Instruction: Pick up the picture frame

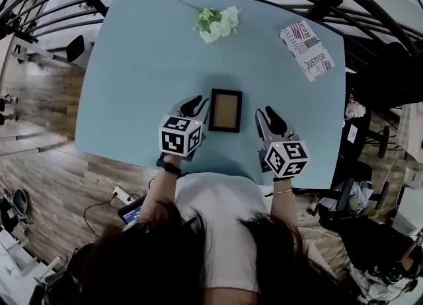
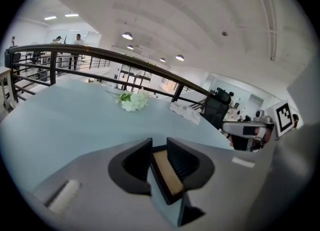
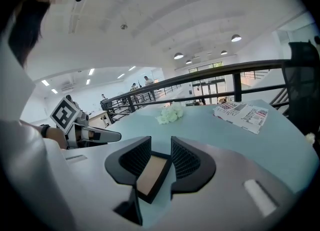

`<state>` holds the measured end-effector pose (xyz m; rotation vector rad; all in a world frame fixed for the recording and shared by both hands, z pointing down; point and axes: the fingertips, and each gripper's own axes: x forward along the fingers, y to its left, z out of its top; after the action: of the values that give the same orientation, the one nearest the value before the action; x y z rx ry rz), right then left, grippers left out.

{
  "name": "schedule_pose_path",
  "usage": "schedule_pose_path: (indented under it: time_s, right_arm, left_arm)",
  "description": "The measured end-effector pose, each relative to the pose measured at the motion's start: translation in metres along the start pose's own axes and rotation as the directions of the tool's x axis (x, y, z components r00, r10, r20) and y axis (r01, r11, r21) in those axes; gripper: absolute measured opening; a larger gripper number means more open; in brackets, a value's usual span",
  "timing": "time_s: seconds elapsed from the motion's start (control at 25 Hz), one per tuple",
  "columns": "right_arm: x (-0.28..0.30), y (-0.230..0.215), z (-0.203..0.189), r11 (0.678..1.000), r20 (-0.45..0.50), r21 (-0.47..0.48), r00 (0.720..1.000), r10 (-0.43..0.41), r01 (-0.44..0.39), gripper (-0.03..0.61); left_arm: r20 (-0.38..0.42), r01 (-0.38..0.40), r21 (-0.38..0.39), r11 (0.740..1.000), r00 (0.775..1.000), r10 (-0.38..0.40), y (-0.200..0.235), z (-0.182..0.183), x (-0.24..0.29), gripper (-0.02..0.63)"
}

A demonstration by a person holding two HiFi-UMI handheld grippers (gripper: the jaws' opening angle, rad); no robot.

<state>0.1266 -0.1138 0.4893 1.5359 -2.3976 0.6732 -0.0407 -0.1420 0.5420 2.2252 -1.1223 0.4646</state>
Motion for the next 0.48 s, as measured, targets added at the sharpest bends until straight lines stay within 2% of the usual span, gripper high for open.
schedule_pose_path:
  time_s: [0.48]
  right_arm:
    - [0.025,-0.006,-0.037,0.995,-0.097,0.081,0.993,0.065,-0.058,0.098]
  left_arm:
    - [-0.108,-0.017,-0.077,0.997,0.994,0.008,0.001,-0.044,0.026,0.091]
